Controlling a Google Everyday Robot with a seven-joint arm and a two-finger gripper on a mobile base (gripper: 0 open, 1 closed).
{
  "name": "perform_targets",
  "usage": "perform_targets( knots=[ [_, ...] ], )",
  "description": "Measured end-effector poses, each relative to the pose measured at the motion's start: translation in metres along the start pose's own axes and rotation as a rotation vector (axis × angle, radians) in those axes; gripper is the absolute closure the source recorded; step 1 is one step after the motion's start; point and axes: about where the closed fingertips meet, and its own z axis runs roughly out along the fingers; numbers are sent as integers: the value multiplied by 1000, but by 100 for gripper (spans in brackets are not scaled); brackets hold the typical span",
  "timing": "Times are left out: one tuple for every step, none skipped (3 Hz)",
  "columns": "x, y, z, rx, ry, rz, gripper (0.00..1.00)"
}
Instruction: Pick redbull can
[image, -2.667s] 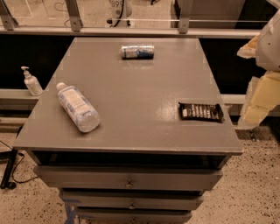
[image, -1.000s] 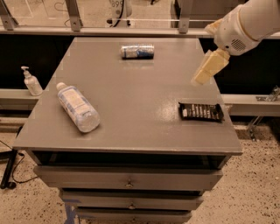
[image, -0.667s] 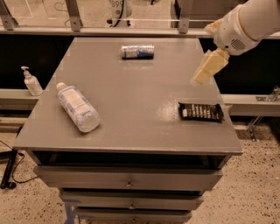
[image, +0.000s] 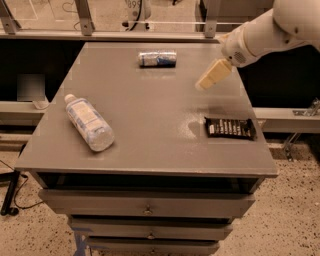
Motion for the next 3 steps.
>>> perform_targets(
  knots=[
    [-2,-29,53,-12,-53,31,0],
    [-7,-55,95,-29,-127,95,0],
    [-22,-64,124,-70,-205,152,0]
  ],
)
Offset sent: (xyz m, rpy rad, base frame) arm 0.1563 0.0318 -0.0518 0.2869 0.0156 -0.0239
